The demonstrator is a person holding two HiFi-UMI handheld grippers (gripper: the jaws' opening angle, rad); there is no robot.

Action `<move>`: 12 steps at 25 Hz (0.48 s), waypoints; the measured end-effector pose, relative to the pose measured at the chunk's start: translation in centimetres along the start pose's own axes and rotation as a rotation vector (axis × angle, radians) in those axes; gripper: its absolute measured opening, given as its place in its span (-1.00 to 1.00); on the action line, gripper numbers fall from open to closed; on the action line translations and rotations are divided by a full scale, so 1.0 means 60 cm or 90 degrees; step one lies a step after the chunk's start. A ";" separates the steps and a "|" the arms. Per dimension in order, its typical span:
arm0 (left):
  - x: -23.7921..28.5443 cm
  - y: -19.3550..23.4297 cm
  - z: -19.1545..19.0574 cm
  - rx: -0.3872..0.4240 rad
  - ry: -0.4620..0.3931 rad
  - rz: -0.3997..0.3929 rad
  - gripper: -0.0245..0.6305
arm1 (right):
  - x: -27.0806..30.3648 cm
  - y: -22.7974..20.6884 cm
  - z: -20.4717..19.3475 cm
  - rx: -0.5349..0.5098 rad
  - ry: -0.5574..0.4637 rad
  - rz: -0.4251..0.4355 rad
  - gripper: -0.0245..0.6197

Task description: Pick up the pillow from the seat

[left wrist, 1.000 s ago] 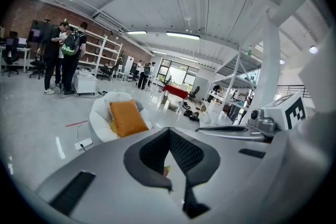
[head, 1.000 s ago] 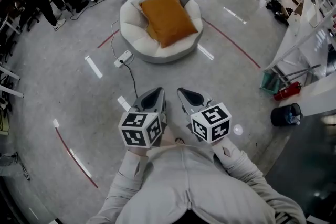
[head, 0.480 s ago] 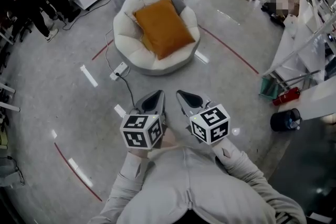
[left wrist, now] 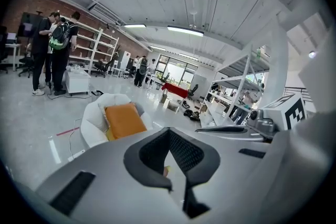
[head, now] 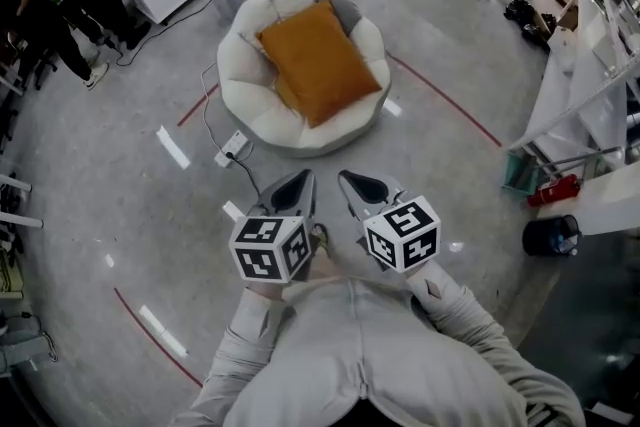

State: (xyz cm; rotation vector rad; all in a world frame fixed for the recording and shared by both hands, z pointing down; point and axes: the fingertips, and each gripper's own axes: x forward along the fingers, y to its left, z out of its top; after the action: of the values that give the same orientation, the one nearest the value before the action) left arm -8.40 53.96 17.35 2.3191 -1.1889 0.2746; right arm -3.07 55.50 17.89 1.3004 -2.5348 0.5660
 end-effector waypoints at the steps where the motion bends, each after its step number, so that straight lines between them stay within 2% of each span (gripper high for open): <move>1: 0.009 0.009 0.009 0.001 0.001 -0.001 -0.92 | 0.012 -0.005 0.007 0.001 0.000 -0.001 -0.92; 12: 0.089 0.093 0.080 0.020 0.024 -0.026 -0.92 | 0.120 -0.055 0.064 0.012 0.000 -0.027 -0.92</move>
State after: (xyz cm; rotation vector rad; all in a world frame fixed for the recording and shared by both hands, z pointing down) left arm -9.93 44.98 17.38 2.3521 -1.1256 0.3241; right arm -4.64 46.82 17.91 1.3560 -2.5018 0.5827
